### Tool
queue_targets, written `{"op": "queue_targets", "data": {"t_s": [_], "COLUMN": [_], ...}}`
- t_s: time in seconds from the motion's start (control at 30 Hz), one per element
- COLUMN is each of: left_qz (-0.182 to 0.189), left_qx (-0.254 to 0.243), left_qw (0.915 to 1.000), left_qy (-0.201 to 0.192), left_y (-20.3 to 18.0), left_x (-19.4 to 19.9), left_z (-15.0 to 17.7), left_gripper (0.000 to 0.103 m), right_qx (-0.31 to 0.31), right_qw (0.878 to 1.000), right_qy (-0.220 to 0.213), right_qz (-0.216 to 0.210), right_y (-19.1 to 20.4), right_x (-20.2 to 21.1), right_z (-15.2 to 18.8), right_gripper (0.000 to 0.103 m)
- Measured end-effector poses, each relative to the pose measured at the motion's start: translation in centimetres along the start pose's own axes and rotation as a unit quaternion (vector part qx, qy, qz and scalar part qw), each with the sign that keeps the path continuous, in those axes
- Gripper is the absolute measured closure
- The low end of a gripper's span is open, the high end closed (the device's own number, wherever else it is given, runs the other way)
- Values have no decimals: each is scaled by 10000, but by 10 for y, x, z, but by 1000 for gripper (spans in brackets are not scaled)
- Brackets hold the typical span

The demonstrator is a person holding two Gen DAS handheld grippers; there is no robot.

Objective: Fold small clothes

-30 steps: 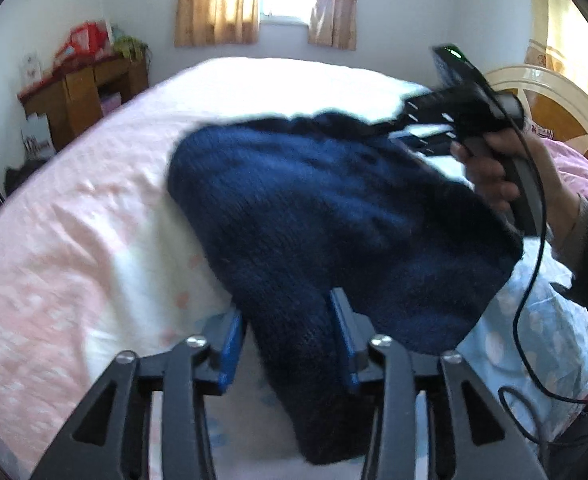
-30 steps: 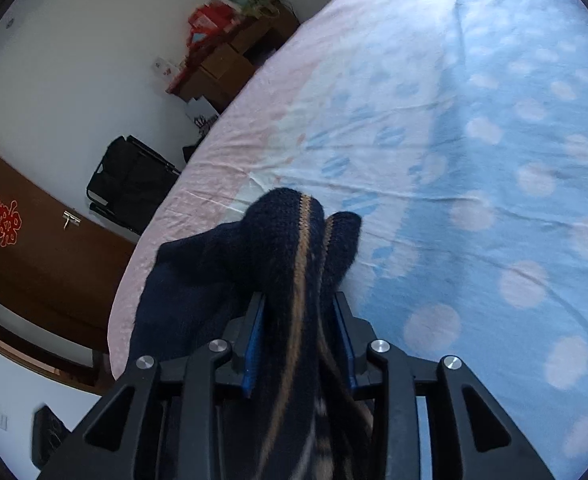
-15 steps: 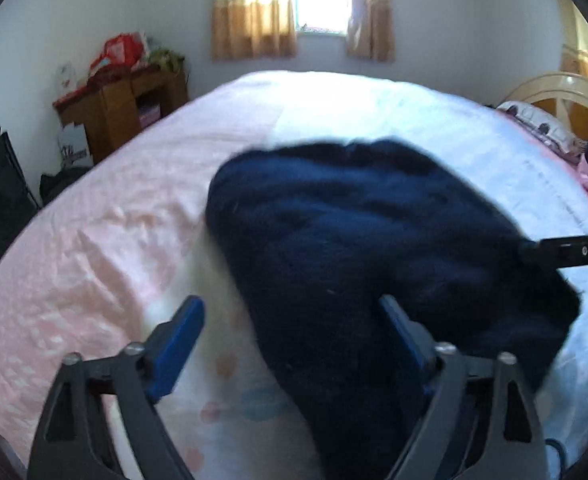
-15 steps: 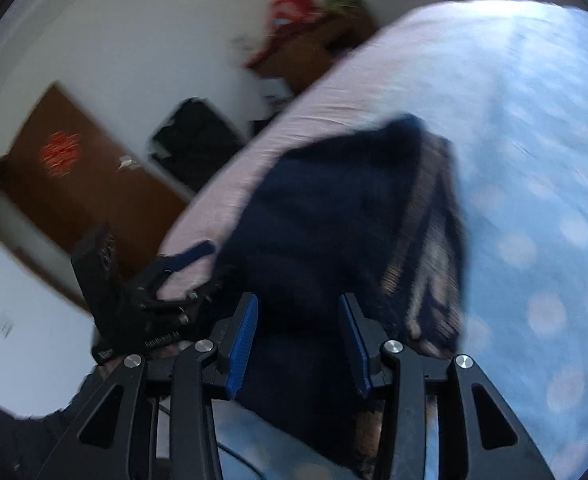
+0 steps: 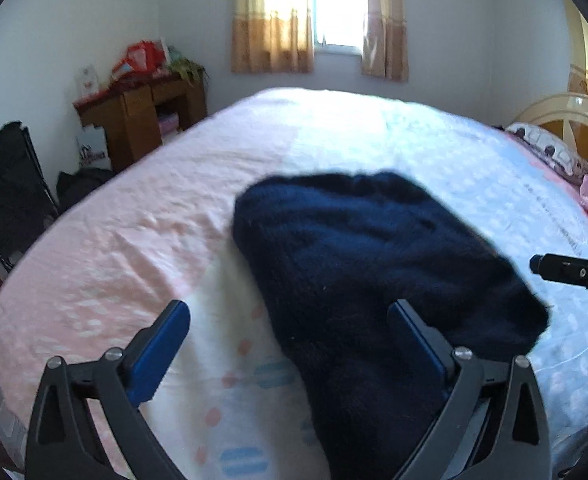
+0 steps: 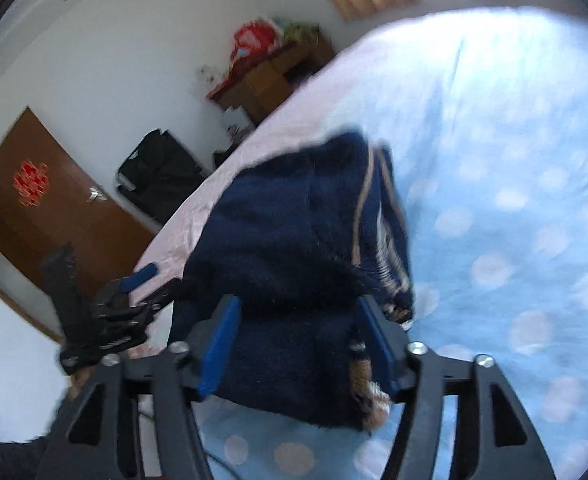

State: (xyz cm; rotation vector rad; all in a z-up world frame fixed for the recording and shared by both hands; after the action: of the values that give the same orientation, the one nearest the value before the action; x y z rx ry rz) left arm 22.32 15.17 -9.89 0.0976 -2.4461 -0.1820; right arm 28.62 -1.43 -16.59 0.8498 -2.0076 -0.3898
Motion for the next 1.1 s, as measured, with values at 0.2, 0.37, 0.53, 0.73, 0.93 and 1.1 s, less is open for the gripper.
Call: {"op": "queue_targets", "data": {"t_s": [0.2,0.37,0.53,0.73,0.93,1.1], "left_qz": [-62,9,72,85,94,115], "left_qx": [23,-12,-53,-76,-52,-82], "left_qw": [9985,9963,9948,9937,9936,9939], "left_qy": [-544,-858,-1016,-1115,-1123,-1095], "left_y": [-2,-7,-14,-18,-20,-22], "left_x": [49,72,84,91,91,92], "left_z": [-15,-24,-30,-31,-31,-30], "left_gripper": [2,2,2,2,1,1], "right_qx": [873,1177,1459,1433,1479,1450], "right_qw": [9838,9689,9566,9543,9493,9499], "right_qy": [-1069,-1570,-1875,-2017,-2171,-2150], "right_qz": [1144,1506,1685,1674,1729,1745], "right_y": [41,64,80,88,93,92], "right_x": [59,93,117,128,135,134], "right_z": [12,19,25,28,32,34], "right_gripper": [39,39,39,38,38,38]}}
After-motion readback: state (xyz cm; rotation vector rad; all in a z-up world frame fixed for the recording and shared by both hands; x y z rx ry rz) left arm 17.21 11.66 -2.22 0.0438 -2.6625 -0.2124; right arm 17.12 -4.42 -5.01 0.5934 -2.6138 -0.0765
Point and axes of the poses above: each gripper's, at about its wrist camera, not at the fingertips, and x roughly against the way its jaws point, y to its left, z to its underside, the point moved 6 cm from there along -x, roughly the way its jaws point, and after that the axes turned 10 degrees about -x, right-handed, at the moved point
